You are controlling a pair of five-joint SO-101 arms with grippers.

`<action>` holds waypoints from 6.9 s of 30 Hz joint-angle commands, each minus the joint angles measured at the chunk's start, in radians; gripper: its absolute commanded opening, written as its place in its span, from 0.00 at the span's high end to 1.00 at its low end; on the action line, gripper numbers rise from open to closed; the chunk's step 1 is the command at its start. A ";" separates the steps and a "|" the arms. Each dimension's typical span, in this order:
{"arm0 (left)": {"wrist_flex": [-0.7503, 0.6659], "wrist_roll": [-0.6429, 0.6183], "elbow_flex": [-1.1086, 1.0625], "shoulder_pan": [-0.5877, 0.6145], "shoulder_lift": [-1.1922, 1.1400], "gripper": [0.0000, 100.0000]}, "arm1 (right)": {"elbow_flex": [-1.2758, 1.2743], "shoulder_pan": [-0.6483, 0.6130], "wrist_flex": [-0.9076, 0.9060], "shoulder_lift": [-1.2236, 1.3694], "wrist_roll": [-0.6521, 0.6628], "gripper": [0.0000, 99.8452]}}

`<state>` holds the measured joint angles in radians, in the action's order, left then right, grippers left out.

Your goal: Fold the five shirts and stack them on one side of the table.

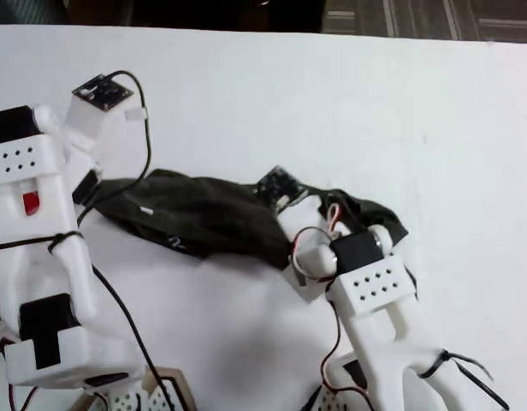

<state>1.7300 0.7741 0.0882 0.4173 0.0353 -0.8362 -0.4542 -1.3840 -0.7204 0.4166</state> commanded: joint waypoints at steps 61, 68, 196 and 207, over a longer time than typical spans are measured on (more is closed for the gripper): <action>-0.002 -0.002 0.004 -0.002 0.006 0.97 | -0.195 0.061 0.369 0.035 0.009 0.92; 0.000 -0.002 0.004 0.002 0.006 0.97 | -0.141 0.076 0.403 0.122 0.008 0.98; -0.437 -0.391 -0.565 -0.287 0.025 0.84 | 0.379 0.441 0.200 -0.139 0.149 0.98; -0.437 -0.428 -0.565 -0.288 0.028 0.97 | 0.377 0.440 0.200 -0.139 0.143 0.98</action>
<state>1.2927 0.3552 -0.5102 0.1258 0.0552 -0.4618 -0.0077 -1.2060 -0.8523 0.5562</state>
